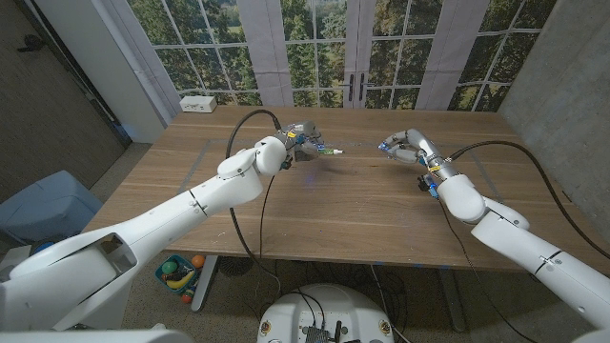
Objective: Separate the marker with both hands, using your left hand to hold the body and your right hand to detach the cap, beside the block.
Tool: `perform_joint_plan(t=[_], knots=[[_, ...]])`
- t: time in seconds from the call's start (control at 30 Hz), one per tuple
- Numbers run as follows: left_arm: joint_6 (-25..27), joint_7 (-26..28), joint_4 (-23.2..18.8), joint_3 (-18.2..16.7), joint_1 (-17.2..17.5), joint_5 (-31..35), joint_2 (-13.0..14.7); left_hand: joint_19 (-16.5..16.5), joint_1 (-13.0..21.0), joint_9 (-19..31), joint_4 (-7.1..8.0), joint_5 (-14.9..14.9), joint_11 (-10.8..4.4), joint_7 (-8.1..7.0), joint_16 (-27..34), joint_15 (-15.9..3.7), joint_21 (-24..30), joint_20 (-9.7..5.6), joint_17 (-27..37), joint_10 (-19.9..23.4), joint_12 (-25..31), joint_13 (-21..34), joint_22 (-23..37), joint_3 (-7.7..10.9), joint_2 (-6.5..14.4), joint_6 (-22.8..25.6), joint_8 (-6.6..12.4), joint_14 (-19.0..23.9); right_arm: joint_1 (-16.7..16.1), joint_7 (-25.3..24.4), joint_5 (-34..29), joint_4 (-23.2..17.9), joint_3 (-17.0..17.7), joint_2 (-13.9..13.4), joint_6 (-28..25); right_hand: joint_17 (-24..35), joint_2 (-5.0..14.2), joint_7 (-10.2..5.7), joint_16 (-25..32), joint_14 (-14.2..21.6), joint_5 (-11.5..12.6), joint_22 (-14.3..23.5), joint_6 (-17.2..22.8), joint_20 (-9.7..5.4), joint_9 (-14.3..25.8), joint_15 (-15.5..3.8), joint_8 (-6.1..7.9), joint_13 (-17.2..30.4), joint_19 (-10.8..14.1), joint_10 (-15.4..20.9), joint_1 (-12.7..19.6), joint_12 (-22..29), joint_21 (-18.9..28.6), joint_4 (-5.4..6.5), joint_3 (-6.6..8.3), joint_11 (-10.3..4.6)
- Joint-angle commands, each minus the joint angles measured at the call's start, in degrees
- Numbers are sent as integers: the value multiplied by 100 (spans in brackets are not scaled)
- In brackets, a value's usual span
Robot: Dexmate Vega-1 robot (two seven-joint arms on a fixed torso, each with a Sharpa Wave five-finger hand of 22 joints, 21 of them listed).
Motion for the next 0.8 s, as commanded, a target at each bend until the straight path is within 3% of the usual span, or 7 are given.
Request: perform_joint_plan(t=[0.03,0.8], knots=[[318,-51,-222,-3,218,134,135,-15,111,31,23,41,-604,8,-9,-963,-13,13,17,832,26,804,20,20,185,44,7,22,-44,271,-81,-428,-119,-319,-825,18,-33,12,-8,7,27,-8,11,-799,10,-189,-18,90,-22,160,22,9,32,-9,43,-122],[742,-272,-451,229,307,653,294,-28,106,34,27,40,-604,-5,-18,-960,-19,23,22,820,-13,819,21,-3,197,37,-11,3,54,320,-491,-729,-489,-551,-1545,51,-33,10,-38,14,43,-115,11,-799,13,-191,-27,129,-59,168,-3,-35,90,-7,70,-133]])
